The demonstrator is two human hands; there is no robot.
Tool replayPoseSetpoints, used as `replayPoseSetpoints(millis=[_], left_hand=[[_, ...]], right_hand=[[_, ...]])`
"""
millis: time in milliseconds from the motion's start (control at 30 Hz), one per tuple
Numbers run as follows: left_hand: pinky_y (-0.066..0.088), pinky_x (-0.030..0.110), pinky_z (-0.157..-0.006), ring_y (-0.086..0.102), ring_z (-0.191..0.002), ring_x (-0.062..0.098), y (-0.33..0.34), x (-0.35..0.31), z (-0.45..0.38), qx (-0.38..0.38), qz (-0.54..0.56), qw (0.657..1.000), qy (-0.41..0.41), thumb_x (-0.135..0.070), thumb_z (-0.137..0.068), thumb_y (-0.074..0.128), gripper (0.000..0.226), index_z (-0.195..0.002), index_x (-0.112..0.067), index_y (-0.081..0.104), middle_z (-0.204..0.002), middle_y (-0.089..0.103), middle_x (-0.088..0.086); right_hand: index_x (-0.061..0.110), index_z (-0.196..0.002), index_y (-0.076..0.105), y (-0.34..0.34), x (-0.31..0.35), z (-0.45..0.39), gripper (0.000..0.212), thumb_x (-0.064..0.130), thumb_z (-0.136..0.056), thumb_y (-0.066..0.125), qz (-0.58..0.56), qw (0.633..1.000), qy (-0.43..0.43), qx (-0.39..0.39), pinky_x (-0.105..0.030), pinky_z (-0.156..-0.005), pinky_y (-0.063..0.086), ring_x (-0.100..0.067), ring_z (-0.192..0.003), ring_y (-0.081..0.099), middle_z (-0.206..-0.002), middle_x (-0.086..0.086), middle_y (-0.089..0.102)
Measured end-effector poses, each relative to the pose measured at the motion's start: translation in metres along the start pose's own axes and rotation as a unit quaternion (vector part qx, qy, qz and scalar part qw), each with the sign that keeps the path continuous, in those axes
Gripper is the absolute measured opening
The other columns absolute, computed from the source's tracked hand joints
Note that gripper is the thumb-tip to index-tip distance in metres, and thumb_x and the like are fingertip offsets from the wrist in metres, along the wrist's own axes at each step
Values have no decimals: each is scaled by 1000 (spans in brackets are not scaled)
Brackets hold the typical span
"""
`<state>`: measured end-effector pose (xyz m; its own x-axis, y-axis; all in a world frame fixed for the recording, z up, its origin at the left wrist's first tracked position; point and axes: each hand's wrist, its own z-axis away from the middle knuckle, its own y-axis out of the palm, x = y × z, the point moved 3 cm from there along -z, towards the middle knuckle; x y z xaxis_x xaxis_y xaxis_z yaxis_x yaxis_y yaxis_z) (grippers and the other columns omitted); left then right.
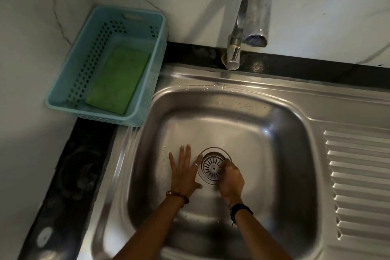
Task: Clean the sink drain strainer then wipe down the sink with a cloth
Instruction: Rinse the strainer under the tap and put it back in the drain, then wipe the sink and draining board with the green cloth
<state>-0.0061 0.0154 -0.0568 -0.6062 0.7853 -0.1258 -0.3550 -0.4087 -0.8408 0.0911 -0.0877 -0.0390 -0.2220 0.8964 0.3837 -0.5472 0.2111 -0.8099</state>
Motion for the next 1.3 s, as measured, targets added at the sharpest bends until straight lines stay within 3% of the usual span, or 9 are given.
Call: replayPoseSetpoints(millis=[400,500,567,633,733,833,967,1133,1300], left_hand=[[-21,58,-104,-14,-143,35,-6,-5,11,-1,-24,1000,5,-45,-84,58,84,-147,-25,6,-156,-10,15],[24,46,-112,42,-128,33,-23,-17,22,-122,69,990,33,-27,-86,55,45,-128,-12,47,-136,48,8],[49,36,-82,61,-97,29,-39,-26,30,-227,175,956,61,-11,-85,54,22,-105,-6,60,-104,64,12],[48,34,-83,59,-101,29,-46,-31,35,-217,220,949,63,-9,-87,51,25,-110,-6,59,-110,62,14],[10,50,-115,16,-142,32,-35,-28,39,-10,143,990,-2,-25,-87,54,66,-145,-19,21,-154,17,16],[-11,61,-110,-10,-145,29,-38,-23,51,81,76,994,-13,-35,-88,53,72,-147,-18,13,-157,-3,16],[-1,42,-119,1,-146,18,-91,-14,67,-110,125,986,-9,-20,-95,41,52,-144,-18,23,-158,12,6],[20,32,-112,15,-140,11,-181,24,108,-428,277,859,49,-12,-90,53,51,-138,-18,37,-149,35,4],[9,49,-115,9,-141,30,-228,95,110,-474,179,859,-67,-32,-84,64,71,-141,-5,31,-151,24,20]], right_hand=[[14,-113,59,-5,7,15,24,25,-97,45,-35,997,-74,-1,-28,-88,50,-18,-108,55,-119,-6,61],[13,-95,58,-21,12,21,17,27,-95,49,-96,993,-70,-28,-29,-77,51,-18,-93,58,-104,-5,60],[15,-79,50,-27,17,26,15,21,-93,51,-110,987,-98,-66,-27,-63,45,-14,-73,52,-85,1,56],[21,-76,46,-31,25,33,17,15,-90,52,-114,981,-134,-79,-25,-60,43,-12,-67,49,-78,7,52],[24,-134,39,-19,26,37,49,21,-88,56,33,986,-121,108,-51,-113,28,-25,-136,33,-145,-5,36],[25,-148,21,-16,27,44,68,22,-90,55,78,973,-102,193,-45,-119,15,-22,-147,12,-159,-3,12],[14,-123,58,-56,74,52,34,9,-90,53,-16,978,-187,86,-15,-88,40,-18,-114,58,-126,-6,62],[16,-102,66,-127,178,83,18,10,-91,52,-155,922,-352,-39,-21,-72,52,-9,-81,66,-95,1,71],[13,-100,66,-151,277,91,18,12,-93,50,-171,866,-464,-79,-13,-64,43,-11,-79,63,-97,-3,70]])
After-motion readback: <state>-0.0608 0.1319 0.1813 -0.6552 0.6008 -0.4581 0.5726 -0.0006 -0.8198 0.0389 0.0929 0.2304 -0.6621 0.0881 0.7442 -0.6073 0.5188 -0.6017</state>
